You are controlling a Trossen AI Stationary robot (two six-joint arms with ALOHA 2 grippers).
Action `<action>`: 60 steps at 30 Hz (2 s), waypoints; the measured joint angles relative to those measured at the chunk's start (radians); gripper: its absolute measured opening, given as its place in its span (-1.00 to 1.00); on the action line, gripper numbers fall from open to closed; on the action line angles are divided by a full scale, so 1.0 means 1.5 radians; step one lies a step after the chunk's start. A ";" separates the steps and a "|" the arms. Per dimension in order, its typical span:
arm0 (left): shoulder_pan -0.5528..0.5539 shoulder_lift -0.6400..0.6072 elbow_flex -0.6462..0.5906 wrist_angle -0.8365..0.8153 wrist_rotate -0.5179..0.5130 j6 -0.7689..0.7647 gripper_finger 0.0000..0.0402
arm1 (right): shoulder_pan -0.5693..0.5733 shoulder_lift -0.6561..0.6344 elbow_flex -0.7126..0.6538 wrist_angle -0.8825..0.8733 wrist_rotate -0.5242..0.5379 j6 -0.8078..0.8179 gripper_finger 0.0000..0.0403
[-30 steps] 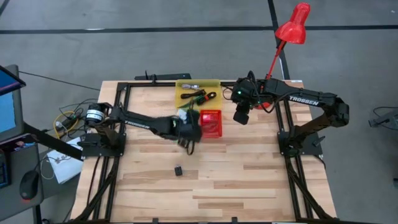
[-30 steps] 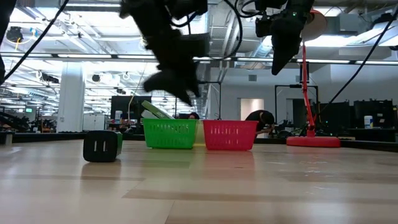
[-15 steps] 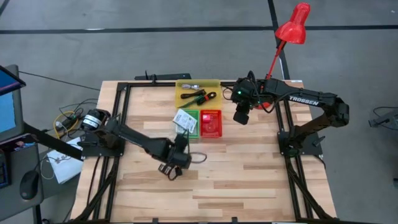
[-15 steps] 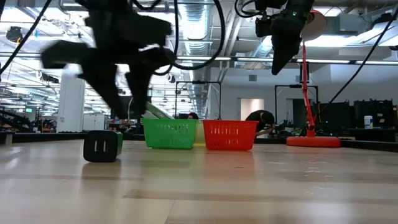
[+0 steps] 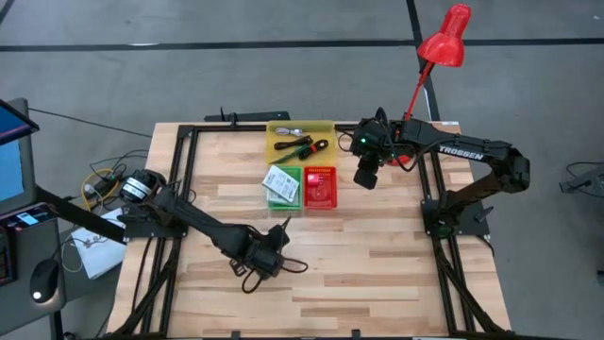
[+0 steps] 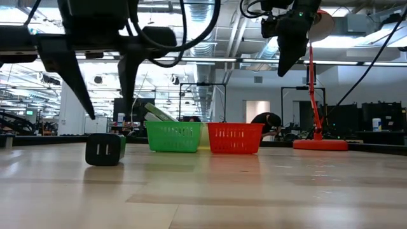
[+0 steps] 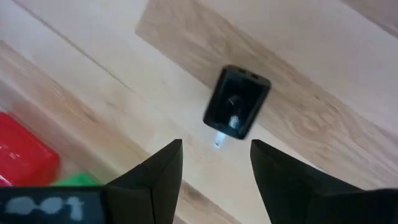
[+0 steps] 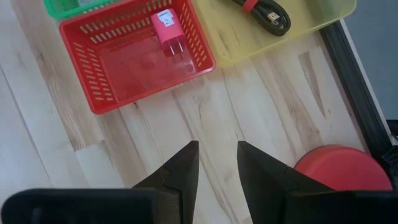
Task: Pick and place items into bin
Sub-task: Put the black charger adapter into the red bin
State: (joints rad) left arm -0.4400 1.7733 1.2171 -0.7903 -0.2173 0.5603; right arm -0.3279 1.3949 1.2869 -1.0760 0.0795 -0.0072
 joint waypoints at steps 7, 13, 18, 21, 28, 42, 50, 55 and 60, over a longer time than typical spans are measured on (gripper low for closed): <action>0.001 0.000 0.000 0.028 0.039 0.087 -0.11 | 0.000 0.000 0.000 0.000 0.000 0.000 -0.48; 0.001 0.000 0.000 0.038 0.054 0.139 -0.11 | 0.000 0.000 0.000 0.000 0.000 0.000 -0.48; 0.001 0.007 -0.001 0.044 0.053 0.143 -0.05 | 0.000 0.000 0.000 0.000 0.000 0.000 -0.48; 0.001 0.017 -0.009 0.057 0.053 0.145 -0.02 | 0.000 0.000 0.000 -0.001 0.000 0.000 -0.48; 0.001 0.032 -0.008 0.064 0.055 0.165 0.01 | 0.000 0.001 0.000 0.000 0.000 0.000 -0.48; 0.009 0.062 -0.007 0.074 0.071 0.184 0.01 | 0.000 0.001 0.000 0.002 0.000 0.005 -0.48; 0.026 0.063 -0.007 0.074 0.087 0.194 0.01 | 0.000 0.000 0.000 0.005 0.000 0.005 -0.48; 0.031 0.063 -0.007 0.073 0.097 0.194 0.01 | 0.000 0.000 0.000 0.005 0.000 0.005 -0.48; 0.032 0.063 -0.007 0.075 0.106 0.194 0.01 | 0.000 0.000 0.000 0.005 0.000 0.005 -0.48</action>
State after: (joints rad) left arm -0.3927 1.8679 1.2060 -0.6781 -0.0579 0.8509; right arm -0.3277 1.3952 1.2873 -1.0683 0.0792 0.0006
